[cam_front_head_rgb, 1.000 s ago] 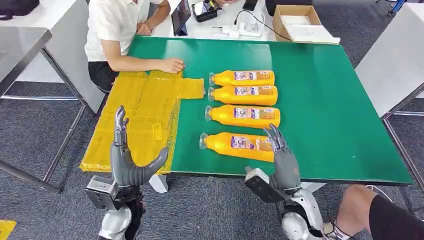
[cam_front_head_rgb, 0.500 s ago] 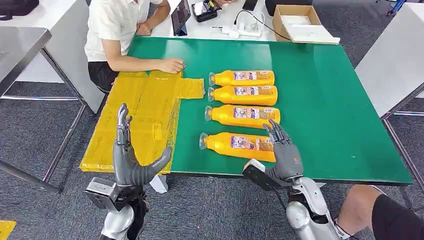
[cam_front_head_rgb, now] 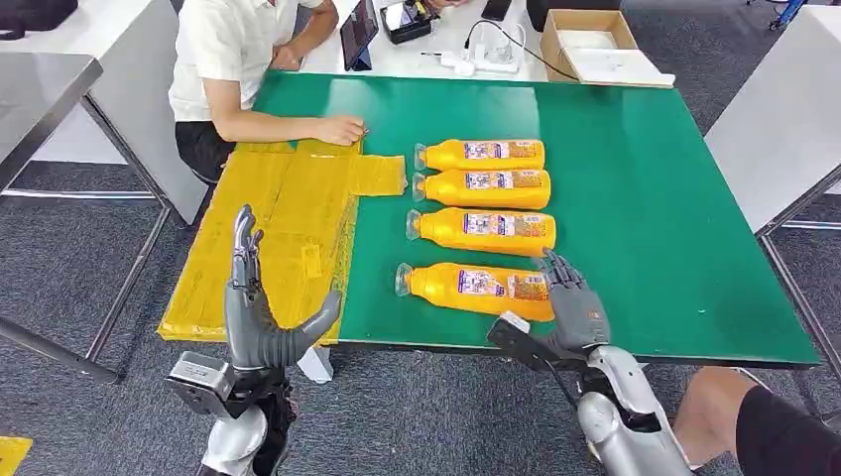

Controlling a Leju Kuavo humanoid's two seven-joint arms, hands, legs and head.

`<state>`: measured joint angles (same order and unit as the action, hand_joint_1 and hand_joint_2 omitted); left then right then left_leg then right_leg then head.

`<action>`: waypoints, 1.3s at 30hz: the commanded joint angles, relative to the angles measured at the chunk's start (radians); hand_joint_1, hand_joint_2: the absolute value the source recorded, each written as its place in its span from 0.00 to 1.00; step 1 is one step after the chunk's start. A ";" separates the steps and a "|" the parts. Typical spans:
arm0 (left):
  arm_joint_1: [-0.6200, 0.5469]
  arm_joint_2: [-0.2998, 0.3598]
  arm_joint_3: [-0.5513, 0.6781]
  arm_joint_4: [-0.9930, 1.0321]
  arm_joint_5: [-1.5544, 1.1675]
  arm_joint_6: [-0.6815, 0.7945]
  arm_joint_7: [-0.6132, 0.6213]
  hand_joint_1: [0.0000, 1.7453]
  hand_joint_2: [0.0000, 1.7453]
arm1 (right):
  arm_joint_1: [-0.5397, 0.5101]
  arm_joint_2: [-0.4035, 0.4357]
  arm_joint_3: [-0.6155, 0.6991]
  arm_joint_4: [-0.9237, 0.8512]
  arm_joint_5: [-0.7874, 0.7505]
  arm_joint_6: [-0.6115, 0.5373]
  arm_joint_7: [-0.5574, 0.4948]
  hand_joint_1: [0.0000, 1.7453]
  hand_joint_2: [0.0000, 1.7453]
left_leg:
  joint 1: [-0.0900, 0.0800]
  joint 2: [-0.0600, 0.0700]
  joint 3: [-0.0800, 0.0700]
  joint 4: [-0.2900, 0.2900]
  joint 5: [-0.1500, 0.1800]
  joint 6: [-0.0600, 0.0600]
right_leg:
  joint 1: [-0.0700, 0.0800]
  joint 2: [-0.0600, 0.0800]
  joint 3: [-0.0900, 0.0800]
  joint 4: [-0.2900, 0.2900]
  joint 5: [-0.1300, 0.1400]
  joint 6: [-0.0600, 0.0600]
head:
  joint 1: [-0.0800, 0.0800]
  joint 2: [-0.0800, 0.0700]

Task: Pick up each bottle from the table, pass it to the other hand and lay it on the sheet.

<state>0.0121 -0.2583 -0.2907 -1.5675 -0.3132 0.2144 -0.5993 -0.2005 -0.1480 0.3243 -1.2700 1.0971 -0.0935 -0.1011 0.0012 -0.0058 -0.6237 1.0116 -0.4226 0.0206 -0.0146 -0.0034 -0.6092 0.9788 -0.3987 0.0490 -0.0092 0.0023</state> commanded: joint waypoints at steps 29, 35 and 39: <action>-0.063 0.049 -0.038 0.079 0.039 0.012 0.014 0.00 1.00 | -0.223 0.034 0.123 0.372 -0.020 0.044 -0.018 0.00 1.00 | 0.001 0.002 0.009 -0.001 -0.003 -0.002 | 0.001 0.002 0.009 -0.001 -0.003 -0.003 | 0.000 0.000; -0.068 0.050 -0.038 0.082 0.043 0.006 0.014 0.00 1.00 | -0.294 0.042 0.140 0.446 0.052 0.027 0.042 0.00 1.00 | 0.000 0.003 0.005 0.000 -0.002 -0.001 | 0.000 0.003 0.004 0.000 -0.001 -0.002 | 0.000 0.000; -0.077 0.049 -0.044 0.090 0.045 0.004 0.014 0.00 1.00 | -0.317 0.059 0.133 0.516 0.045 0.020 0.045 0.00 1.00 | 0.000 0.001 0.004 -0.001 -0.001 -0.001 | 0.000 0.001 0.004 -0.001 -0.001 -0.002 | 0.000 0.000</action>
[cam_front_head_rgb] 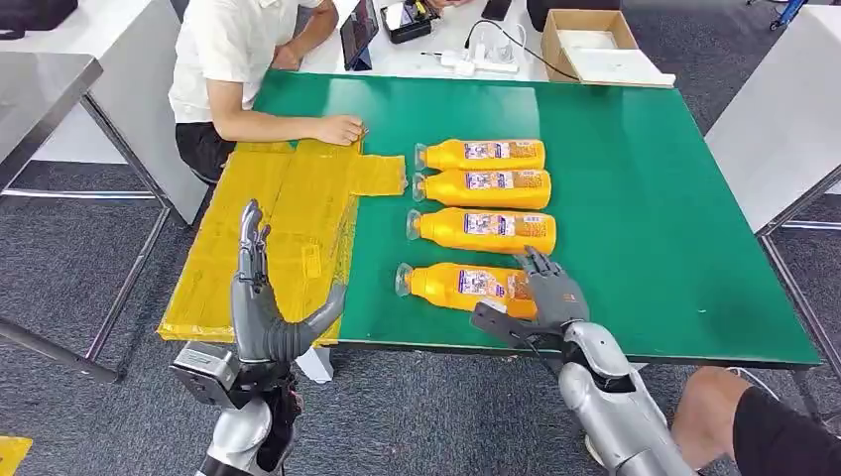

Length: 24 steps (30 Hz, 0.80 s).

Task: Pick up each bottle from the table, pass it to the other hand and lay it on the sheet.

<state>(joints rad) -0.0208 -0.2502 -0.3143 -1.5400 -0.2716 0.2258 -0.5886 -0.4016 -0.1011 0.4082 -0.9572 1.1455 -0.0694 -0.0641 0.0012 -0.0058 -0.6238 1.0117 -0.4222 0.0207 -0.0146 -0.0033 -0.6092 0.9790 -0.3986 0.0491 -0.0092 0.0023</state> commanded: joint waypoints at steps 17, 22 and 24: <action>-0.046 0.046 -0.028 0.069 0.001 0.003 0.003 0.00 1.00 | -0.155 0.011 0.050 0.363 -0.056 0.099 -0.042 0.78 1.00 | 0.000 0.001 0.007 -0.001 -0.002 -0.001 | 0.001 0.001 0.007 -0.001 -0.002 -0.002 | 0.000 0.000; -0.040 0.049 -0.031 0.066 0.001 0.007 0.003 0.00 1.00 | -0.160 0.011 0.065 0.382 -0.079 0.114 -0.072 1.00 1.00 | 0.001 0.001 0.009 -0.002 -0.002 -0.001 | 0.001 0.001 0.008 -0.002 -0.001 -0.002 | 0.000 0.000; -0.031 0.050 -0.027 0.058 0.003 0.010 0.004 0.00 1.00 | -0.151 0.015 0.067 0.370 -0.091 0.113 -0.081 1.00 1.00 | 0.001 0.001 0.007 -0.001 -0.001 -0.001 | 0.001 0.000 0.007 -0.002 -0.001 -0.002 | 0.000 0.000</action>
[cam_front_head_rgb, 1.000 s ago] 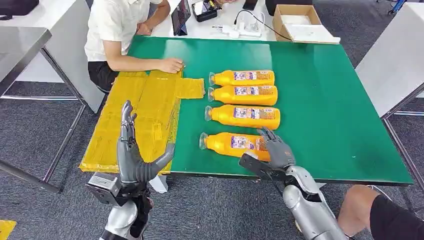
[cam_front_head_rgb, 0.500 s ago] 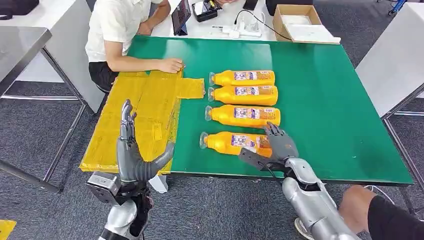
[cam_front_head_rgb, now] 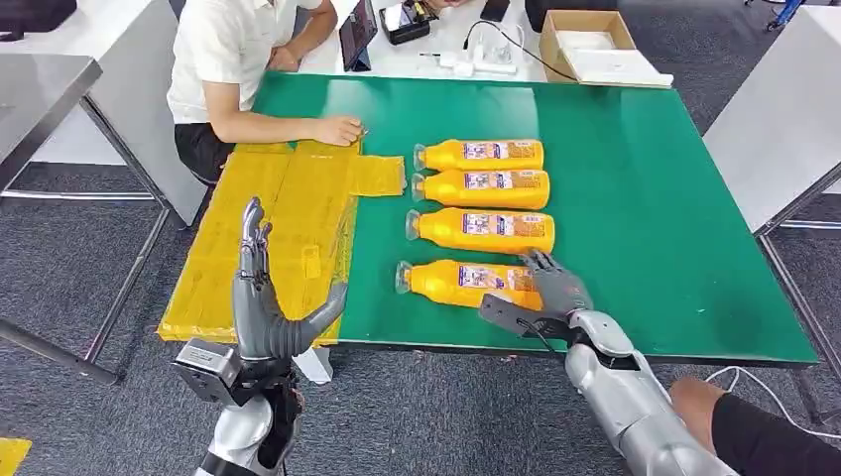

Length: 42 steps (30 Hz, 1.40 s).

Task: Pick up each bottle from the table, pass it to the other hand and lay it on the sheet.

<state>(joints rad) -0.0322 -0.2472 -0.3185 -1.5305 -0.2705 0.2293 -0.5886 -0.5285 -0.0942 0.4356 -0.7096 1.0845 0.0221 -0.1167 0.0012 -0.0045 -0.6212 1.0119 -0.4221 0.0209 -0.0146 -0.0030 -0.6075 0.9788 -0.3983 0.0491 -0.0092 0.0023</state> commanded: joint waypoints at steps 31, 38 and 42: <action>0.022 0.034 -0.194 0.303 0.334 -0.053 0.027 0.00 1.00 | 0.645 0.116 -0.210 -0.566 -0.640 -0.244 -0.386 1.00 1.00 | 0.001 -0.007 0.008 -0.004 -0.003 -0.001 | 0.001 -0.005 0.009 -0.004 -0.004 -0.002 | 0.000 0.000; 0.026 0.047 -0.188 0.293 0.390 -0.058 0.041 0.00 1.00 | 0.637 0.142 -0.221 -0.550 -0.698 -0.259 -0.406 1.00 1.00 | 0.000 -0.003 0.004 -0.002 -0.004 -0.001 | 0.000 -0.001 0.005 -0.002 -0.004 0.000 | 0.000 0.000; 0.016 0.069 -0.187 0.279 0.531 -0.183 0.111 0.00 1.00 | 0.594 0.162 -0.170 -0.486 -0.692 -0.302 -0.447 1.00 1.00 | 0.001 -0.001 0.011 -0.002 -0.007 -0.002 | 0.001 0.002 0.011 -0.002 -0.006 -0.002 | 0.000 0.000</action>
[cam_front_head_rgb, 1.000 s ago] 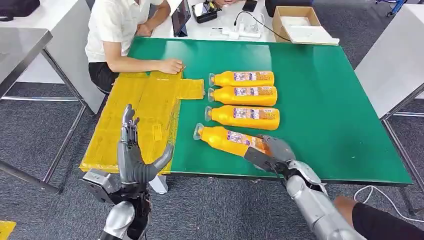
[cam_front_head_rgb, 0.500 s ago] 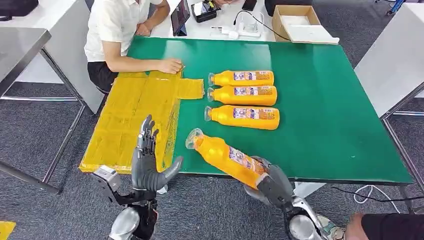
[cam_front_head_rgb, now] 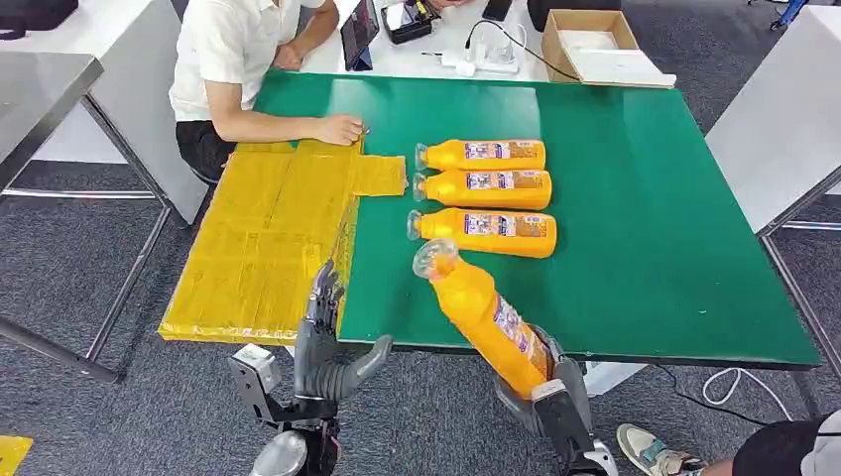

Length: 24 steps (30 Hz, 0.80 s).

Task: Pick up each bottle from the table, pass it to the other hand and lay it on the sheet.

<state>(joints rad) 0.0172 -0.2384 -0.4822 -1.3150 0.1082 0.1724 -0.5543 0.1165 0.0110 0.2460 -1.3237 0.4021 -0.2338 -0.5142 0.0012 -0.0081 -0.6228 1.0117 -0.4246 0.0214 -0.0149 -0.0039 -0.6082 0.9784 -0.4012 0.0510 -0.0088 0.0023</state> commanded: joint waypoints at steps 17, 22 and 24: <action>-0.096 0.072 -0.058 0.141 0.290 -0.380 0.197 0.00 1.00 | -0.231 0.095 0.166 0.290 0.052 -0.024 -0.072 0.94 1.00 | 0.001 0.002 0.010 -0.002 -0.003 -0.002 | 0.001 0.002 0.009 -0.001 -0.003 -0.003 | 0.000 0.000; -0.145 0.052 -0.046 0.166 0.327 -0.400 0.214 0.00 1.00 | -0.280 0.114 0.187 0.354 0.057 -0.019 -0.066 0.89 1.00 | 0.001 0.006 0.011 -0.001 -0.003 -0.003 | 0.001 0.006 0.010 0.000 -0.002 -0.004 | 0.000 0.000; -0.151 0.049 -0.043 0.160 0.340 -0.403 0.214 0.00 1.00 | -0.280 0.116 0.195 0.373 0.058 -0.018 -0.075 0.88 1.00 | 0.001 0.002 0.005 -0.001 0.000 -0.002 | 0.001 0.001 0.004 0.000 0.000 -0.002 | -0.001 0.000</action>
<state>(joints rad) -0.0587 -0.2079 -0.5104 -1.2249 0.4211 -0.2186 -0.3521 -0.0836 0.1129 0.3902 -1.0960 0.4597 -0.2598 -0.5817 0.0011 -0.0079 -0.6233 1.0117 -0.4236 0.0216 -0.0151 -0.0038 -0.6087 0.9787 -0.4009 0.0512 -0.0095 0.0023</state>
